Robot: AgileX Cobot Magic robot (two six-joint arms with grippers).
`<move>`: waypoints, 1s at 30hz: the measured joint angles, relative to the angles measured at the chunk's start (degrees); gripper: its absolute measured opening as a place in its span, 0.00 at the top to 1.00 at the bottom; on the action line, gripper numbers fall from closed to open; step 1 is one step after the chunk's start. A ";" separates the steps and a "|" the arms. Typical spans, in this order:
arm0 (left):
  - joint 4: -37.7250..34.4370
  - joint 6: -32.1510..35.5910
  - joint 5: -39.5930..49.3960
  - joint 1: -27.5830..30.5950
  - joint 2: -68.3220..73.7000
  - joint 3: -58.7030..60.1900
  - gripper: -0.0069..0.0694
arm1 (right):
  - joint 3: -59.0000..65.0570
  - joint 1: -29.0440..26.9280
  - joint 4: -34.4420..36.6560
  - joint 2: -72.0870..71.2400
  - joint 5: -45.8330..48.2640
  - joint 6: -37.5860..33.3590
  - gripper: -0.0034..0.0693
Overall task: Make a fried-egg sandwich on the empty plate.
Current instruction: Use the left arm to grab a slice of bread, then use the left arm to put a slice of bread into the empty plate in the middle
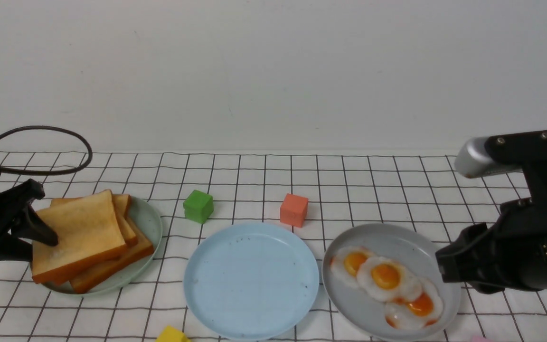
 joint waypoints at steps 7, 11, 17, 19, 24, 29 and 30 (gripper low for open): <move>0.43 0.27 0.18 0.11 0.42 -0.32 0.70 | 0.00 0.00 0.00 0.00 1.11 0.00 0.62; 0.77 0.27 0.42 0.11 -0.59 -0.32 0.73 | 0.00 0.00 0.00 0.00 1.16 0.00 0.62; 2.73 0.27 1.31 0.11 -8.97 -0.27 0.75 | 0.00 0.00 0.00 0.00 1.41 0.00 0.62; 2.90 0.27 1.63 0.11 -12.02 -0.27 0.76 | 0.00 0.00 0.00 0.00 1.59 0.00 0.62; 2.16 3.04 4.36 -4.19 -21.03 -0.27 0.77 | 0.00 0.00 0.00 0.00 3.05 0.00 0.62; 1.30 4.07 4.65 -16.94 -19.43 -0.23 0.77 | 0.00 0.00 0.00 0.00 4.48 0.37 0.62; 1.30 3.97 4.05 -19.01 -18.66 -0.23 0.77 | 0.00 0.00 0.00 0.00 4.45 0.63 0.62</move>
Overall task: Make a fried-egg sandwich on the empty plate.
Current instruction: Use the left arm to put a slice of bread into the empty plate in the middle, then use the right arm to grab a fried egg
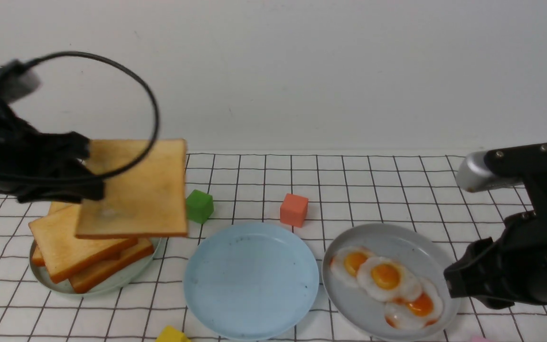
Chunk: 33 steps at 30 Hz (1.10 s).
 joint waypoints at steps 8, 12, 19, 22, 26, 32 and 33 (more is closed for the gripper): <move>-1.66 -0.92 -10.62 -13.62 13.69 0.00 0.78 | 0.00 0.00 0.00 0.00 -0.05 0.65 0.62; -2.11 -0.92 -14.91 -15.92 19.15 0.00 0.78 | 0.00 -0.05 0.00 0.00 -0.51 0.66 0.62; -2.63 -3.03 -16.46 -16.25 23.67 0.00 0.79 | 0.00 -0.05 0.00 0.00 -1.88 1.29 0.62; -2.63 -3.11 -16.39 -16.25 23.69 0.00 0.76 | 0.00 -0.05 0.00 0.00 -2.05 2.51 0.62; -0.52 -3.73 -15.42 -16.25 22.56 0.00 0.60 | -0.68 -0.11 -1.23 0.14 -1.58 4.48 0.58; 7.97 -5.96 -13.48 -16.25 16.24 0.00 0.39 | -7.81 -4.07 -2.78 2.55 4.17 5.92 0.48; 9.71 -6.20 -12.55 -16.25 14.26 0.00 0.36 | -9.67 -5.83 -2.83 3.82 4.77 5.85 0.45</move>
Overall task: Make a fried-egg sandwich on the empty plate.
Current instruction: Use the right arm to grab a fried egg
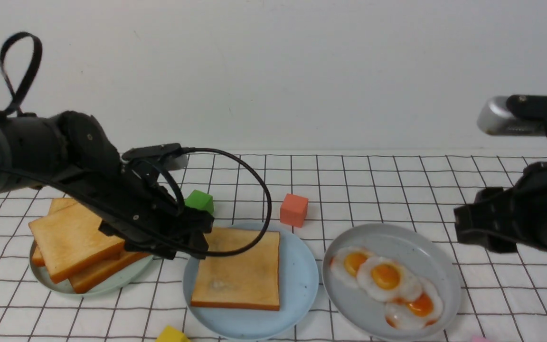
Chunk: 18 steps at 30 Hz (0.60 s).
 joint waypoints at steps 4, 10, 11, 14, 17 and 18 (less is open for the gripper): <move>0.44 -0.82 4.29 -0.11 -7.02 0.00 0.36 | -2.46 -4.63 2.12 4.85 0.13 -5.63 0.42; -4.80 7.23 13.63 -6.31 -18.69 0.00 0.52 | -2.95 -8.06 9.25 13.11 1.02 -23.40 0.42; -5.20 7.38 14.80 -7.44 -19.80 0.00 0.55 | -3.11 -8.12 9.44 13.91 1.20 -25.65 0.42; -4.93 5.76 18.15 -13.35 -23.93 0.02 0.70 | -4.45 -8.25 10.79 17.16 2.72 -34.69 0.42; -2.39 2.43 19.20 -17.66 -26.50 0.18 0.83 | -6.75 -8.25 11.77 19.59 3.36 -36.70 0.42; 0.80 -0.10 19.26 -20.94 -27.96 0.24 0.91 | -9.13 -8.25 12.31 22.22 4.01 -37.15 0.42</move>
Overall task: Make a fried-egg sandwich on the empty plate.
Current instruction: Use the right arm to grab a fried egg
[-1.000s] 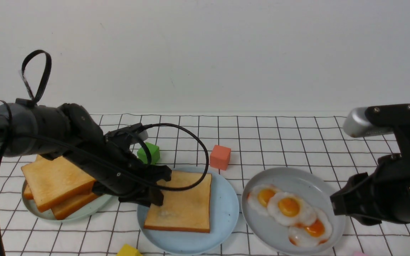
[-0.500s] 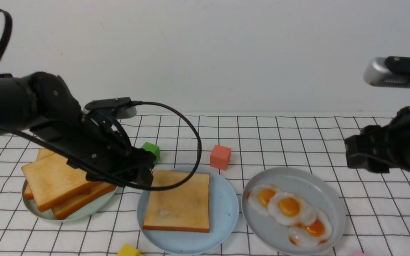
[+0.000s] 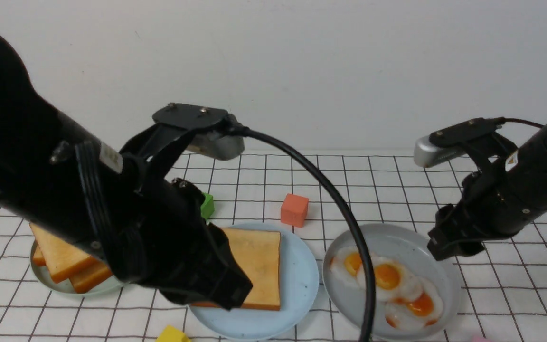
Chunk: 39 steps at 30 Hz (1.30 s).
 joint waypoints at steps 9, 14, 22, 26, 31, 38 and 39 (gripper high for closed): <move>10.87 -10.34 -0.56 -7.92 -5.65 0.05 0.93 | -7.97 -0.04 0.48 13.84 -1.26 -4.46 0.42; 11.22 -11.55 -0.26 -8.24 -6.39 0.05 0.93 | -8.25 -0.19 0.68 18.85 -5.61 -6.85 0.46; 11.40 -11.71 -0.09 -8.24 -6.39 0.05 0.93 | -8.50 -0.19 3.45 22.70 -7.33 -6.97 0.73; 11.63 -11.73 -0.09 -8.24 -6.39 0.05 0.93 | -8.55 -0.19 4.25 22.70 -6.68 -7.02 0.88; 12.31 -11.78 -0.09 -8.24 -6.39 0.05 0.93 | -8.56 -0.19 4.50 22.52 -6.30 -7.02 0.95; 12.37 -11.78 0.08 -8.24 -6.39 0.05 0.93 | -8.56 -0.19 4.61 19.22 -5.09 -7.02 0.95; 12.37 -11.78 0.08 -8.24 -6.39 0.05 0.93 | -8.56 -0.19 4.62 19.08 -5.00 -7.02 0.95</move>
